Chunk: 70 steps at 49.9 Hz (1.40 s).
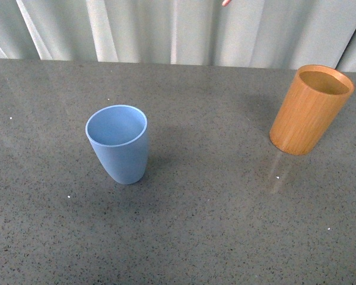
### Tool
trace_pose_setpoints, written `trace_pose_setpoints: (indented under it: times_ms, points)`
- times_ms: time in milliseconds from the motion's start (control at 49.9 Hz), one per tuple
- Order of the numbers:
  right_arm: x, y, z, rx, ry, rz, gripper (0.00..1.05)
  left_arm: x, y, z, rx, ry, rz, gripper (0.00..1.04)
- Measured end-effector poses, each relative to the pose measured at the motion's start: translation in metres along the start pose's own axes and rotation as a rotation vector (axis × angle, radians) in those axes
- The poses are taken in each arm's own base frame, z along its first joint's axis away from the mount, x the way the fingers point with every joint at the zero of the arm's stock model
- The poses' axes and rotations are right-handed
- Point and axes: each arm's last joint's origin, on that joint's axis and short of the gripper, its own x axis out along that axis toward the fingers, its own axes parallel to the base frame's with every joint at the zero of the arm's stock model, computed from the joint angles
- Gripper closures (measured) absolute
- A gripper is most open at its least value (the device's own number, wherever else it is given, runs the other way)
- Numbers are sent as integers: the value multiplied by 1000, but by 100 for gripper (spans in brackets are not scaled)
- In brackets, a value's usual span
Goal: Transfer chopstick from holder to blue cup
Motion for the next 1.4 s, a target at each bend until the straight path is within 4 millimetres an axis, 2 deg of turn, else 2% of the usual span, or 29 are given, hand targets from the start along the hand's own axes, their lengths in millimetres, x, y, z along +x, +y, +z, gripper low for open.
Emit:
trace_pose_setpoints:
  times_ms: [260, 481, 862, 1202, 1403]
  points:
    - [41, 22, -1, 78, 272, -67, 102, 0, 0, 0, 0, 0, 0, 7]
    - [68, 36, -3, 61, 317, -34, 102, 0, 0, 0, 0, 0, 0, 7]
    - [108, 52, -50, 27, 441, -14, 102, 0, 0, 0, 0, 0, 0, 7]
    - [129, 61, -74, 5, 484, -5, 102, 0, 0, 0, 0, 0, 0, 7]
    - [140, 74, -88, -11, 508, 20, 102, 0, 0, 0, 0, 0, 0, 7]
